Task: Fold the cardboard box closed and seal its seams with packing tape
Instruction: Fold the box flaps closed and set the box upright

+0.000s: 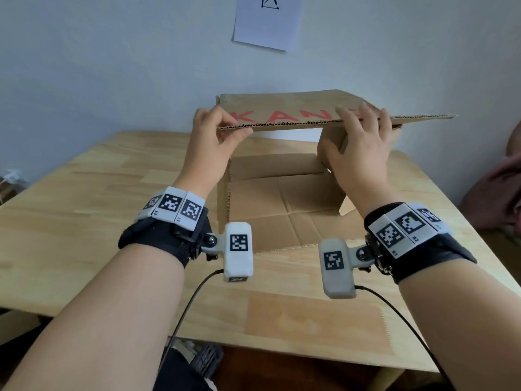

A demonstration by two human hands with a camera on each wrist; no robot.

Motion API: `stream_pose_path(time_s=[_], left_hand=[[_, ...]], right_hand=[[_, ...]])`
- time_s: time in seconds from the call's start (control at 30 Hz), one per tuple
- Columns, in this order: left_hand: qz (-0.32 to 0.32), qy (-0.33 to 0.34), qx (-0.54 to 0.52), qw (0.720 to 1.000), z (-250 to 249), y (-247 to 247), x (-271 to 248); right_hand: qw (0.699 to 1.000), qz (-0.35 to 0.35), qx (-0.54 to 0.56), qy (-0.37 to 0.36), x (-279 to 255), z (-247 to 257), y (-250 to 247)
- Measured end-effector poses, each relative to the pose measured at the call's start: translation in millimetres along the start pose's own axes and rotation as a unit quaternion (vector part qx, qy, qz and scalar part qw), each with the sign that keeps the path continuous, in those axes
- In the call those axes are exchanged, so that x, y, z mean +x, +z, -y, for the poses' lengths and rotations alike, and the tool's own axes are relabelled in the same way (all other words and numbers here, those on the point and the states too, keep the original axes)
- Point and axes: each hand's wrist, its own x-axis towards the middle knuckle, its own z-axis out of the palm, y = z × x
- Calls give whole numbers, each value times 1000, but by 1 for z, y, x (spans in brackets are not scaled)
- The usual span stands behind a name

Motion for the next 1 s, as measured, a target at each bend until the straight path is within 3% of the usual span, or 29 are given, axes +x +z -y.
stream_pose_path(time_s=[0.13, 0.23, 0.3, 0.37, 0.53, 0.63, 0.73, 0.9, 1.0], left_hand=[[-25, -10, -56, 998, 1, -5, -13], [-77, -147, -104, 981, 23, -5, -22], [-58, -270, -139, 951, 34, -4, -27], [-32, -333, -159, 929, 41, -2, -34], [9, -335, -161, 928, 58, 2, -40], [19, -287, -76, 955, 62, 5, -40], [-4, -286, -13, 958, 65, 8, -36], [22, -317, -55, 946, 78, 21, -30], [-33, -311, -63, 948, 81, 33, -24]], right_hand=[[998, -65, -12, -5, 11, 5, 0], [994, -52, -70, -62, 25, 15, 5], [990, -40, -88, -107, 32, 20, 11], [987, -30, -86, -134, 35, 23, 15], [981, -47, -87, -166, 34, 18, 28], [979, -86, -82, -167, 33, 13, 33], [978, -108, -86, -156, 35, 8, 33], [974, -138, -83, -159, 39, 7, 32], [968, -170, -74, -169, 37, 10, 35]])
